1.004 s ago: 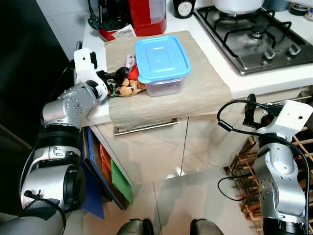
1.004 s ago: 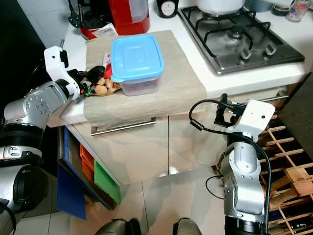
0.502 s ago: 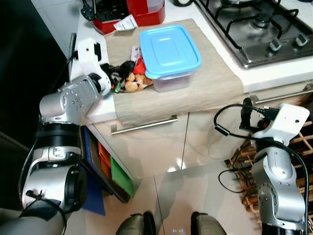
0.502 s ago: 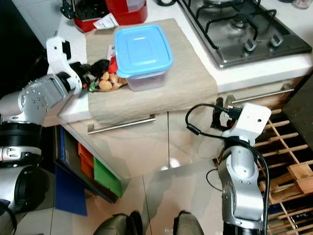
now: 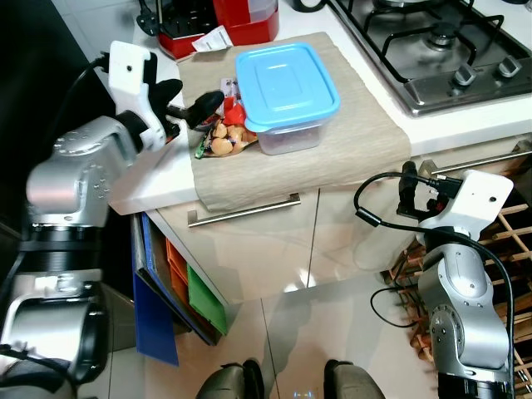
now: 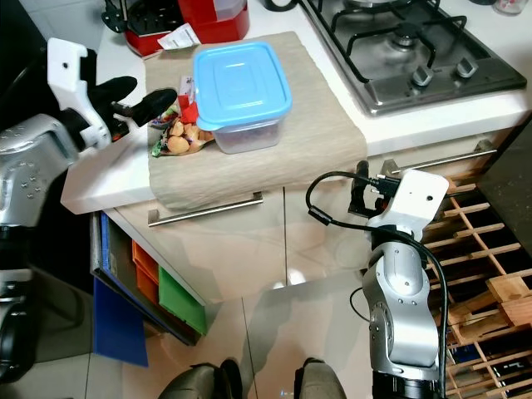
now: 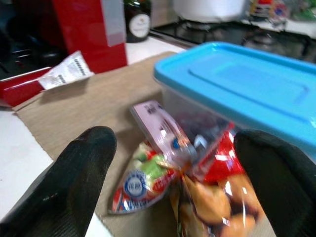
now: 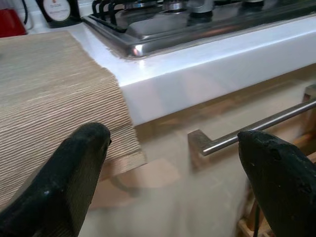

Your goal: Restocking fridge

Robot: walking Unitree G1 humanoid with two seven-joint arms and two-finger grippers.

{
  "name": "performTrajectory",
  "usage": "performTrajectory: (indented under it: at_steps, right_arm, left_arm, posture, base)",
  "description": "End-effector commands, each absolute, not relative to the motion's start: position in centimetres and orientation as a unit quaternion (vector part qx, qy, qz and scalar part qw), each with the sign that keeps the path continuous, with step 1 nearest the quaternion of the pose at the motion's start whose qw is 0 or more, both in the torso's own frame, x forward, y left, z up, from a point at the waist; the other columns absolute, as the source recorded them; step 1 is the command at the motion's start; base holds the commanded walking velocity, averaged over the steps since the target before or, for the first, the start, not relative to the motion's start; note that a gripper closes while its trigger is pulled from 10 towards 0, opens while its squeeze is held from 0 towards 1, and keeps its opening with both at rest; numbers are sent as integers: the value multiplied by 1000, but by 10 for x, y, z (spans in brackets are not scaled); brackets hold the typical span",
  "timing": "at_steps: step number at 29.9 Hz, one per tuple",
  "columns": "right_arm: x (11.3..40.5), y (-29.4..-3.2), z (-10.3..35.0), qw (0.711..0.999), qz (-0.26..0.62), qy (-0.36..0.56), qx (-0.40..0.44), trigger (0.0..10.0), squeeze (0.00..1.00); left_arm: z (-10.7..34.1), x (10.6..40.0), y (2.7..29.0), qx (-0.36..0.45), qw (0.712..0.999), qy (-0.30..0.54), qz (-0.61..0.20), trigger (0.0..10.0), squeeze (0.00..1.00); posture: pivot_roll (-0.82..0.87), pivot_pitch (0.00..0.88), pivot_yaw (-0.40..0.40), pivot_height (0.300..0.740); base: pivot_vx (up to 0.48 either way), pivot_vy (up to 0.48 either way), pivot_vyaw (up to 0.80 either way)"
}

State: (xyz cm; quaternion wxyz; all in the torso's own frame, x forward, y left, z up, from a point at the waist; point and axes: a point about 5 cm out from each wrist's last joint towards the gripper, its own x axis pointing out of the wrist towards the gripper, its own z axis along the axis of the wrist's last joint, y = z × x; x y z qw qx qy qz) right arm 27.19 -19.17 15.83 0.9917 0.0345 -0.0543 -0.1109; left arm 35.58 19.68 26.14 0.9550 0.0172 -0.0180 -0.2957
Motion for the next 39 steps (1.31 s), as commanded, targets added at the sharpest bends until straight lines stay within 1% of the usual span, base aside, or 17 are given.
performTrajectory:
  at_steps: [1, 7, 11, 12, 19, 23, 24, 32, 39]
  right_arm:
    - [273, -188, 157, 993, -105, -49, 34, 10000, 0]
    - [273, -189, 157, 992, -107, -50, 35, 10000, 0]
    - [273, -188, 156, 992, -107, -49, 36, 10000, 0]
    - [273, -187, 156, 992, -107, -49, 36, 10000, 0]
    - [271, -187, 154, 992, -109, -46, 36, 10000, 0]
    - [270, -188, 153, 992, -110, -45, 35, 10000, 0]
    - [270, -188, 153, 992, -110, -45, 35, 10000, 0]
    - [269, -188, 153, 992, -110, -44, 33, 10000, 0]
    - [271, -188, 153, 993, -107, -44, 32, 10000, 0]
  left_arm:
    - [256, 354, 202, 34, 952, -4, -305, 10000, 0]
    - [250, 352, 199, 49, 933, 11, -355, 10000, 0]
    - [245, 359, 199, 58, 934, 17, -353, 10000, 0]
    - [243, 361, 199, 62, 934, 19, -351, 10000, 1000]
    - [232, 367, 197, 87, 932, 35, -350, 10000, 1000]
    - [230, 369, 194, 84, 923, 41, -374, 10000, 1000]
    - [231, 370, 193, 84, 922, 40, -376, 10000, 0]
    - [235, 377, 189, 87, 921, 27, -379, 10000, 0]
    - [223, 383, 177, 72, 915, 41, -395, 10000, 0]
  posture:
    - [-156, 135, 124, 740]
    - [-162, 131, 130, 740]
    - [-165, 133, 135, 740]
    - [-166, 135, 136, 740]
    - [-175, 138, 139, 740]
    - [-179, 141, 139, 740]
    - [-180, 141, 137, 740]
    - [-185, 139, 137, 740]
    - [-192, 128, 132, 740]
  base:
    - [0, 0, 0]
    - [0, 0, 0]
    - [0, 0, 0]
    - [0, 0, 0]
    - [0, 0, 0]
    - [0, 0, 0]
    - [0, 0, 0]
    - [0, 0, 0]
    - [0, 0, 0]
